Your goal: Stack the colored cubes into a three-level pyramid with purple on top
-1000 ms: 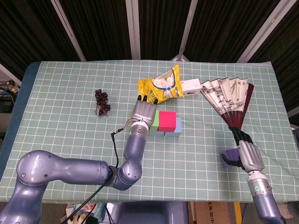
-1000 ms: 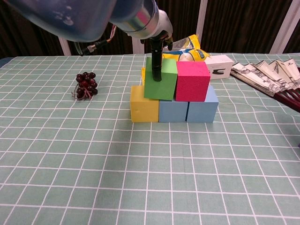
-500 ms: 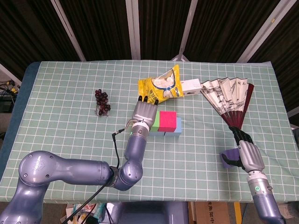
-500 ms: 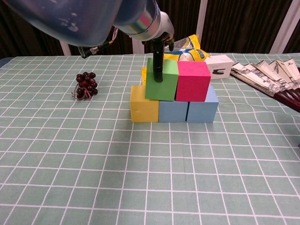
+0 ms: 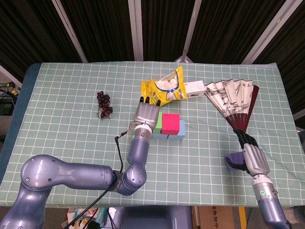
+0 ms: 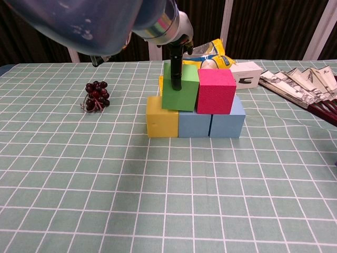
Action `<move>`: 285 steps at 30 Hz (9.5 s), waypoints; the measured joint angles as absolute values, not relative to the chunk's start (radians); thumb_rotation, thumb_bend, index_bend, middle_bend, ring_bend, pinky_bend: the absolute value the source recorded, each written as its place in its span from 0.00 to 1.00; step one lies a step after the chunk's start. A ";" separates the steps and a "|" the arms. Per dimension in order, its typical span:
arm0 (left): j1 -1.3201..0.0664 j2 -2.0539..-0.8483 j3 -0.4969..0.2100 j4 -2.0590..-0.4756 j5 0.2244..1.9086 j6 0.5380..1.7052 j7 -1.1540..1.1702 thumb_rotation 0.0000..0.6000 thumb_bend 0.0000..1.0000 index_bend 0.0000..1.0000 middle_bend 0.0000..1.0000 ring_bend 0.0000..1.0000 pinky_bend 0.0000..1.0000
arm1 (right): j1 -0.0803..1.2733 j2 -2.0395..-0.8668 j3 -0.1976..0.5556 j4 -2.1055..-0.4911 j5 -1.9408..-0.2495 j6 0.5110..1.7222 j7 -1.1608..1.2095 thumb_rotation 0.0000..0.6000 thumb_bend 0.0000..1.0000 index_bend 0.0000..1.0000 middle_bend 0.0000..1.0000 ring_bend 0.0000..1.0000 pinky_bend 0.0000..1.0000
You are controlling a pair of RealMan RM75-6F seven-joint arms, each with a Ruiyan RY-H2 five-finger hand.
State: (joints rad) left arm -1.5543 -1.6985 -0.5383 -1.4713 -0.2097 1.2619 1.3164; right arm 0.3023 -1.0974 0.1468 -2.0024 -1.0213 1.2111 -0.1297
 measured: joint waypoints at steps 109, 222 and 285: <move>-1.507 -1.766 -0.579 -1.484 -0.119 1.340 1.320 1.00 0.40 0.00 0.38 0.04 0.00 | 0.304 -1.091 0.142 -2.012 -1.024 1.203 -0.117 1.00 0.34 0.00 0.06 0.00 0.00; -1.419 -1.709 -0.502 -1.583 -0.042 1.240 1.144 1.00 0.11 0.00 0.22 0.03 0.00 | 0.309 -1.107 0.133 -1.999 -1.012 1.200 -0.144 1.00 0.34 0.00 0.06 0.00 0.00; -1.404 -1.708 -0.488 -1.580 -0.006 1.259 1.092 1.00 0.24 0.00 0.19 0.03 0.00 | 0.310 -1.108 0.128 -1.998 -1.013 1.195 -0.145 1.00 0.34 0.00 0.06 0.00 0.00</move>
